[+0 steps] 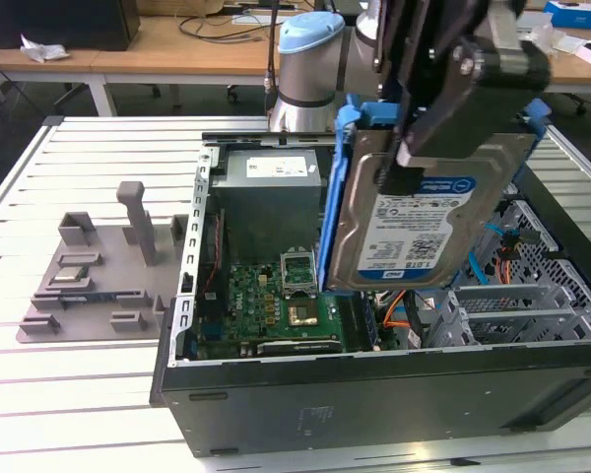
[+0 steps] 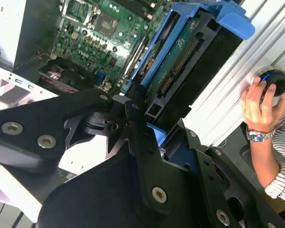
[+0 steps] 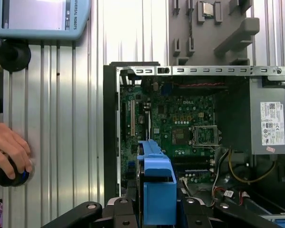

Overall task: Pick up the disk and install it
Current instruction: 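Pick up the disk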

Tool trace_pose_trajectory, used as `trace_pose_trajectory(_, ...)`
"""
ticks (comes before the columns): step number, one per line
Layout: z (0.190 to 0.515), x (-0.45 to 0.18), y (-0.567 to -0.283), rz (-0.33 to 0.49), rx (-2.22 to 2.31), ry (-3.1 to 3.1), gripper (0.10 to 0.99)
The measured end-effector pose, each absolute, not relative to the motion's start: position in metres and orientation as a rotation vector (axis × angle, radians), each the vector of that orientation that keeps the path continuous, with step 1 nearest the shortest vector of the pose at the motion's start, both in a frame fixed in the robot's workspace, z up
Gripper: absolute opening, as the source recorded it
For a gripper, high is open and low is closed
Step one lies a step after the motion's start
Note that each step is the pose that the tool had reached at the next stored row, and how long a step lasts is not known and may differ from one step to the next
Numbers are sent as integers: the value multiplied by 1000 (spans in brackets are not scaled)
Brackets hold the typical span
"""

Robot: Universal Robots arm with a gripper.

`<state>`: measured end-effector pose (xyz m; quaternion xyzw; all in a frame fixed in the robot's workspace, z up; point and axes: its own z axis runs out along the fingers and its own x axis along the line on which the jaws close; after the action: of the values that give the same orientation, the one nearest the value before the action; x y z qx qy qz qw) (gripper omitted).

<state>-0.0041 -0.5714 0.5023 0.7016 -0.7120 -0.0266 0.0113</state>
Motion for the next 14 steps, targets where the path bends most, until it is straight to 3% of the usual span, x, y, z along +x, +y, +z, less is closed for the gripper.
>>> trace_pose_trajectory(14, 502, 66, -571, -84, 2188, -2220, 369)
